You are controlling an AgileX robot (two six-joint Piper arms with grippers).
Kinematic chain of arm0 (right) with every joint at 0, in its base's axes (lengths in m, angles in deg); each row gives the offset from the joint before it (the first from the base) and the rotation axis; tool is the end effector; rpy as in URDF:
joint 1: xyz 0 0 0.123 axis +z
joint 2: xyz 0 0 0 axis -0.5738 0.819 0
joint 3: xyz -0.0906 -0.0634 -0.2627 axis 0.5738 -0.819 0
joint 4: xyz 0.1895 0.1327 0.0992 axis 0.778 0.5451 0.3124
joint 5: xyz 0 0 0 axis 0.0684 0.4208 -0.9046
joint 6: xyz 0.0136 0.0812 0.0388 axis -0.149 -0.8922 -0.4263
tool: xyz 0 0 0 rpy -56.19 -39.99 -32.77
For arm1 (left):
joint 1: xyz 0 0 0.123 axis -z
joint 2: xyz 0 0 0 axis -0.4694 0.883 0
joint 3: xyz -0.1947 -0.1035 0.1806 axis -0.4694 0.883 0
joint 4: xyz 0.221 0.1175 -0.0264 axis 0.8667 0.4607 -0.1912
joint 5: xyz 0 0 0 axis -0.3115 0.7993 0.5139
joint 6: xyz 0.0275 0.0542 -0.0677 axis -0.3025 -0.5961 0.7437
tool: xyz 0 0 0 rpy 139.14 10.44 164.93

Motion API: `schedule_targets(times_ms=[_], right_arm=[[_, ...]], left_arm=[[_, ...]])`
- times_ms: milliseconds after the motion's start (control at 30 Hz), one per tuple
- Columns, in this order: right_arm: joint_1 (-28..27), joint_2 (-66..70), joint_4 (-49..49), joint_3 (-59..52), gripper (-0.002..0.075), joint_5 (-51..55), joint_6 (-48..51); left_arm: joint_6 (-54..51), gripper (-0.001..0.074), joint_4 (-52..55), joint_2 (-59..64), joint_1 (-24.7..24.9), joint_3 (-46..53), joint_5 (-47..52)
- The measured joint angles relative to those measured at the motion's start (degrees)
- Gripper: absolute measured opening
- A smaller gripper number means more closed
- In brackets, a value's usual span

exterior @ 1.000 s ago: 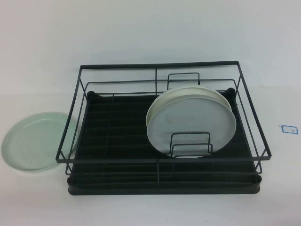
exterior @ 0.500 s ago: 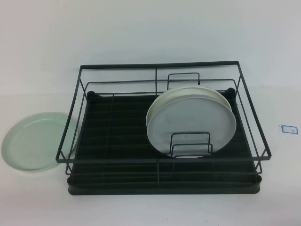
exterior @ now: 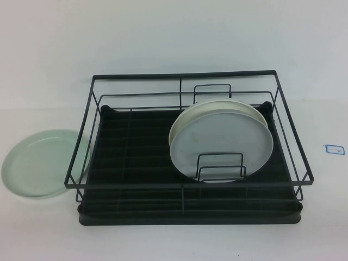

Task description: Place plate on rack

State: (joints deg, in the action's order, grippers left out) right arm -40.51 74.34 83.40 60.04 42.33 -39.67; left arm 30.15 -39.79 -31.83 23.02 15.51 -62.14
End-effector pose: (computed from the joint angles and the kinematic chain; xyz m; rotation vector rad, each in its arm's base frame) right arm 0.0564 -0.0055 0.2042 0.1439 1.4902 -0.0011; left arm 0.0500 0.0077 0.2363 -0.2337 1.1993 -0.1162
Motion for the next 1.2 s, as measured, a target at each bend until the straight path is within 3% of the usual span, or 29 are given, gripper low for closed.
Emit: schedule_targets(times_ms=[300,433,600,700,800,933,1200], right_arm=[[0.0,0.0,4.55,0.0,0.0281,-14.0,0.0],[0.0,0.0,4.94,0.0,0.0281,-17.76,0.0],[0.0,0.0,6.0,0.0,0.027,-20.5,-0.2],[0.0,0.0,5.84,0.37,0.0221,-19.83,-0.2],[0.0,0.0,2.95,4.06,0.0099,-16.13,-0.34],[0.0,0.0,-2.26,10.89,0.0024,-11.68,-0.34],[0.0,2.87,-2.88,19.26,0.0019,-12.34,-2.93]], left_arm=[[-1.95,0.0,14.51,0.04,0.0,-9.45,5.15],[-4.81,0.0,23.12,0.04,0.0,-18.67,18.0],[-3.3,0.0,24.31,0.04,0.0,-24.22,36.94],[4.24,0.0,24.3,0.04,0.0,-24.96,47.18],[9.05,0.0,23.81,1.65,0.0,-24.96,54.14],[9.22,0.0,20.9,5.02,0.0,-24.96,54.86],[9.3,0.0,17.81,16.88,4.37,-25.7,47.35]])
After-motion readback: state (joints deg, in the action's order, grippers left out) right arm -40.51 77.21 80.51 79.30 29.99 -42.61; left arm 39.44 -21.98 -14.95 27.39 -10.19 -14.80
